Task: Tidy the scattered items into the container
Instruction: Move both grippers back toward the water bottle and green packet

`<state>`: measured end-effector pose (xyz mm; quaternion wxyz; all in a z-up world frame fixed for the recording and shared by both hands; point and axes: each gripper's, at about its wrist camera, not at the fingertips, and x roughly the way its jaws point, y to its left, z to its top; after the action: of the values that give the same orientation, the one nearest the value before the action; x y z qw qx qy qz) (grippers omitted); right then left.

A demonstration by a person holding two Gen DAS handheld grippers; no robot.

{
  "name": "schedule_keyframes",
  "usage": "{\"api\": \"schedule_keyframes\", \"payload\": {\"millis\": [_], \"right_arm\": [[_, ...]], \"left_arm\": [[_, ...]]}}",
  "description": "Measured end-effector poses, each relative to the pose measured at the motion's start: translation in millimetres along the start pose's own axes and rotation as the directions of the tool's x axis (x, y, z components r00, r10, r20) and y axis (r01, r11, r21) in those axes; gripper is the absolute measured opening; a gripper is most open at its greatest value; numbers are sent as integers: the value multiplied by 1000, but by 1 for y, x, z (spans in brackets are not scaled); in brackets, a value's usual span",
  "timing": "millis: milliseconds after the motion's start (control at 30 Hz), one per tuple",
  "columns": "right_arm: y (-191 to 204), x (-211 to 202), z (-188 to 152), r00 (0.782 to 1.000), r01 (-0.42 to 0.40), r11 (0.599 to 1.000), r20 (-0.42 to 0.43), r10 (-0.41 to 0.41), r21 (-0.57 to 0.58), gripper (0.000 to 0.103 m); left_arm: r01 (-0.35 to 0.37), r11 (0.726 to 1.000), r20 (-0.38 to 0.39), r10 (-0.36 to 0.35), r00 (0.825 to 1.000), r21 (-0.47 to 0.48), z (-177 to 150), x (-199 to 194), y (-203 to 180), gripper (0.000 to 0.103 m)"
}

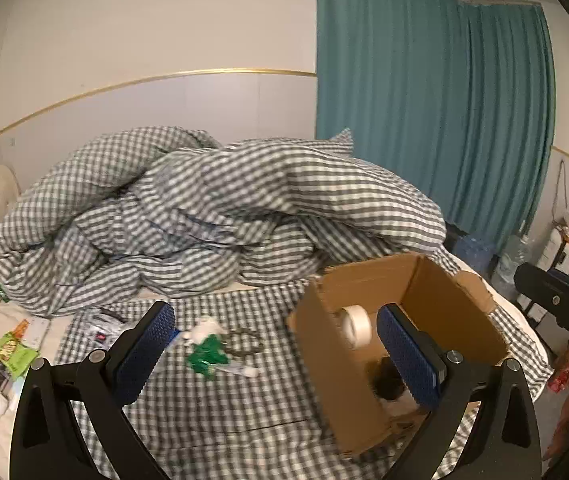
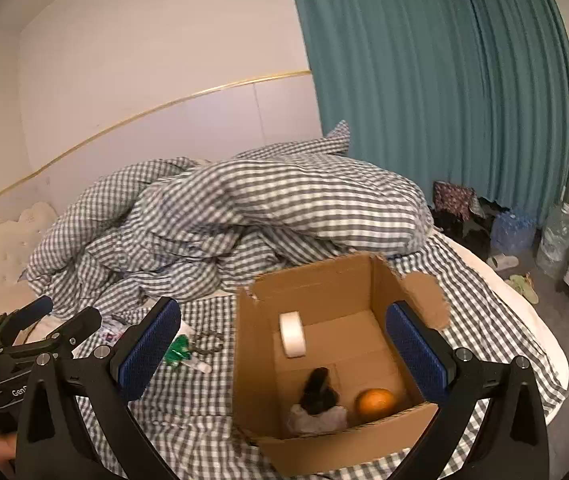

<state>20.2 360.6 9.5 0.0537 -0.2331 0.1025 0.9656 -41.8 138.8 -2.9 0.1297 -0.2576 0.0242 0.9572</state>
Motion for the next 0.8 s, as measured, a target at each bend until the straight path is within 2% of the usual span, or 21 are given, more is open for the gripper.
{"api": "schedule_keyframes", "payload": {"millis": [233,433,800], "right_arm": [[47,-3,-4,999,-48,999,19,48,-25,103],[94,3,-9,995,-94,991,3,95,-96,103],[138,24,-13,991,-134,978,-32,131,-160,103]], "left_arm": [[-62,998,9,62,998,-12,-8,-21,47,103],[-112,990,17,113,993,-88,-13,-36,94,103],[-159,976,-8,160,987,-146,-23,-32,146,103]]}}
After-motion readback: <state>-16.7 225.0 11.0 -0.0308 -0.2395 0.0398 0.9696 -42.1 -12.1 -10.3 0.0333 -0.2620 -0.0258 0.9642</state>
